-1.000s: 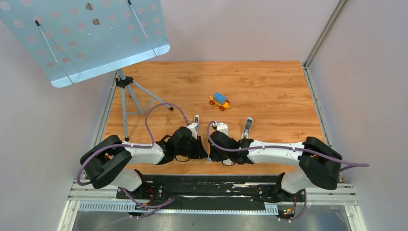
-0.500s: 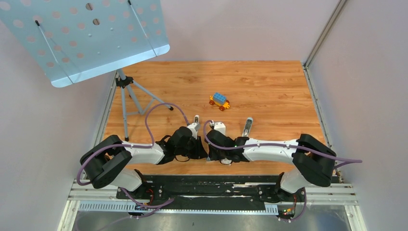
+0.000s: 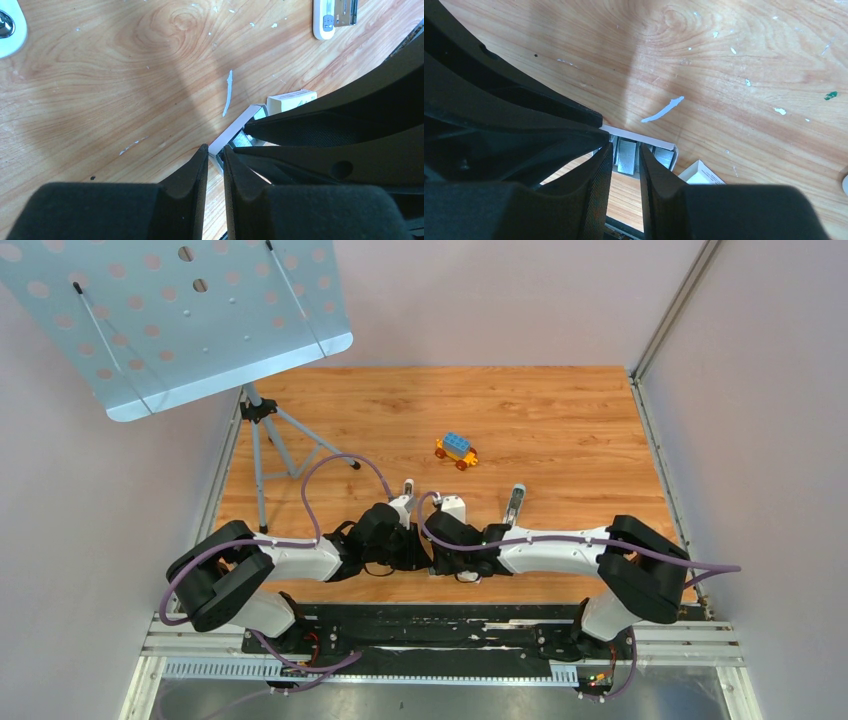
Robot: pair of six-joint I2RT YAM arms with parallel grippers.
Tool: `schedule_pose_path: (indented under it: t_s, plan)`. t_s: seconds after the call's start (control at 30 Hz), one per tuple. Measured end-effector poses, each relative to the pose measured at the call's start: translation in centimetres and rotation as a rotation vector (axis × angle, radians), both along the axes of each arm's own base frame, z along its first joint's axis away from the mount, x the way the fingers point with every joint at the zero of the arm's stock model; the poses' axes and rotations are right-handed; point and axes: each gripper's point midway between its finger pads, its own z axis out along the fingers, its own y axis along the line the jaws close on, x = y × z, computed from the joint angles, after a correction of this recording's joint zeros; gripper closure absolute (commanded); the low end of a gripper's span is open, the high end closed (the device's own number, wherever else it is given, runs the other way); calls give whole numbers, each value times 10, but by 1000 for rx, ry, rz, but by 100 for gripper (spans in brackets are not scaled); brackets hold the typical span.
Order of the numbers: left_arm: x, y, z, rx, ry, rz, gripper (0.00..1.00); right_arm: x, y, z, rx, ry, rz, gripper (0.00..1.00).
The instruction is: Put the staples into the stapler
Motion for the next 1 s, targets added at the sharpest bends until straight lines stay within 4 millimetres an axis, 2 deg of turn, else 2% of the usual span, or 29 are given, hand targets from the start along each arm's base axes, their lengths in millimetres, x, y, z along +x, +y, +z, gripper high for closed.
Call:
schedule_pose_path:
  t_s: [0.2, 0.77, 1.0]
  plan:
    - [0, 0, 0, 0, 0, -1, 82, -1, -2, 0, -27, -4, 2, 74]
    - [0, 0, 0, 0, 0, -1, 82, -2, -2, -1, -81, -12, 15, 74]
    - [0, 0, 0, 0, 0, -1, 81, -1, -2, -2, -86, -17, 20, 79]
